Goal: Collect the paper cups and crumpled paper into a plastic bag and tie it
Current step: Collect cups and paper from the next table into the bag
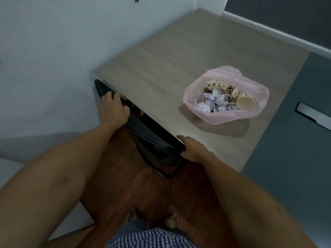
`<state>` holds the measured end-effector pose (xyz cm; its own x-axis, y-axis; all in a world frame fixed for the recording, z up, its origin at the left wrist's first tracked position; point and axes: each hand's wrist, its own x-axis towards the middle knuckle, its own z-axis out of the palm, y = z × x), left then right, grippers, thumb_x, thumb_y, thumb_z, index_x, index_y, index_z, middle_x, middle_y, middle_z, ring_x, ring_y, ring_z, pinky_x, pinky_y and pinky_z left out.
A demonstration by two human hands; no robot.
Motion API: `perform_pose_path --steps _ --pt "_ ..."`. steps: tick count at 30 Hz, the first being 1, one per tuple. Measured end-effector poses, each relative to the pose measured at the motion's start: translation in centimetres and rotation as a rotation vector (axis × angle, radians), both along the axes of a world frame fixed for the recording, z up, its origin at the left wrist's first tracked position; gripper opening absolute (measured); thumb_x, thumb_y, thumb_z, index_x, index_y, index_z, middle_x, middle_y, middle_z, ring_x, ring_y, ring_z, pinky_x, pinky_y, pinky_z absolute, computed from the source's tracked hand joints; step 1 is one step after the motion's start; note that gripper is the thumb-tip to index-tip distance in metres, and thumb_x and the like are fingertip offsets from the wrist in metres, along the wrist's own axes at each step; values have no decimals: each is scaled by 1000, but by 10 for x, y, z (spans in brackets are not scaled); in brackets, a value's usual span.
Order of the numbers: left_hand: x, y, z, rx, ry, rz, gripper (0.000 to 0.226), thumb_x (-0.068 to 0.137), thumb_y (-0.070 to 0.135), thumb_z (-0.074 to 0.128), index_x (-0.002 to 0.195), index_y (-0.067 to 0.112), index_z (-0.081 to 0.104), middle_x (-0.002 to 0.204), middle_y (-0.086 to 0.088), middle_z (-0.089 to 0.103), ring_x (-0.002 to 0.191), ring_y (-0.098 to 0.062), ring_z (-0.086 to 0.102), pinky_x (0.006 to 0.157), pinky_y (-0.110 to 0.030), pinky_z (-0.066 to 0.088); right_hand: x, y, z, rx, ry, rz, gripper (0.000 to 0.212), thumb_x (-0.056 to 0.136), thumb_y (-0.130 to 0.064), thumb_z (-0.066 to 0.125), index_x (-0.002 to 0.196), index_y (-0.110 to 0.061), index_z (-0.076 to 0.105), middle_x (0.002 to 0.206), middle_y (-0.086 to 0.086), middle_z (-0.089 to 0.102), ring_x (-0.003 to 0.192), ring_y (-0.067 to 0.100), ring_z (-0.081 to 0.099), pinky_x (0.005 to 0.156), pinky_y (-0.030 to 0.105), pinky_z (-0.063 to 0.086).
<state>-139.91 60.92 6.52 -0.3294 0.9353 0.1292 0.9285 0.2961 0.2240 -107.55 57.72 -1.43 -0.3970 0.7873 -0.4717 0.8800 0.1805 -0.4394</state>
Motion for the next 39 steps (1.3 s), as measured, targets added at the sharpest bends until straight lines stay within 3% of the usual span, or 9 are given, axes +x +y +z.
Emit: perform_pose_path --steps 3,5,8,11,16,21,28,33,39 --pt "-6 -1 -5 -40 -160 215 65 94 34 53 153 14 33 163 -15 22 144 -38 29 113 -52 33 -20 -7 -8 -50 -35 33 76 81 -18 64 152 -21 39 134 13 57 117 33 58 93 43 52" --pt "-9 0 -4 -69 -346 353 67 96 31 50 156 22 25 163 -12 21 141 -37 34 109 -51 40 -34 -9 -12 -64 -37 16 57 85 -13 59 141 -18 53 129 13 62 110 32 62 89 41 54" --pt "-17 4 -8 -55 -600 365 69 101 24 44 161 30 11 155 -14 38 123 -34 54 98 -41 49 -48 -8 -15 -88 -44 -30 42 87 -5 54 124 -19 66 115 10 67 97 29 64 79 38 53" --pt "-29 11 -14 26 -694 348 69 100 15 41 161 27 10 132 -16 55 103 -33 62 90 -46 56 -56 -7 -13 -109 -76 -48 39 88 -3 53 122 -18 67 110 8 66 94 28 65 78 40 54" --pt "-63 18 -11 32 -703 367 68 104 13 40 162 17 4 144 -17 48 120 -33 56 91 -33 46 -101 -16 -12 -138 -104 -15 34 94 -8 56 126 -17 63 114 7 65 96 27 64 85 46 57" --pt "-131 30 -15 38 -660 329 57 105 17 39 158 14 18 141 -20 52 118 -35 58 97 -43 52 -180 -24 -14 -135 -156 204 24 99 -14 55 123 -11 59 116 12 61 94 31 64 78 44 56" --pt "-231 52 -19 100 -635 154 47 101 18 43 148 22 45 131 -5 59 106 -18 56 90 -22 42 -289 -33 -12 -22 -142 459 23 102 -22 55 115 -3 58 113 14 59 94 28 61 67 25 30" --pt "-288 69 -20 99 -568 3 31 97 17 44 122 20 61 108 -2 66 97 -22 62 80 -25 47 -365 -31 -31 -39 -48 459 27 97 -30 64 109 -5 60 108 15 61 89 30 65 66 35 46" --pt "-332 89 -14 111 -588 -87 31 98 19 50 123 29 66 111 7 69 94 -12 63 86 -18 53 -427 -33 -38 8 19 414 36 100 -35 59 110 -1 56 110 21 63 95 38 64 77 45 54"
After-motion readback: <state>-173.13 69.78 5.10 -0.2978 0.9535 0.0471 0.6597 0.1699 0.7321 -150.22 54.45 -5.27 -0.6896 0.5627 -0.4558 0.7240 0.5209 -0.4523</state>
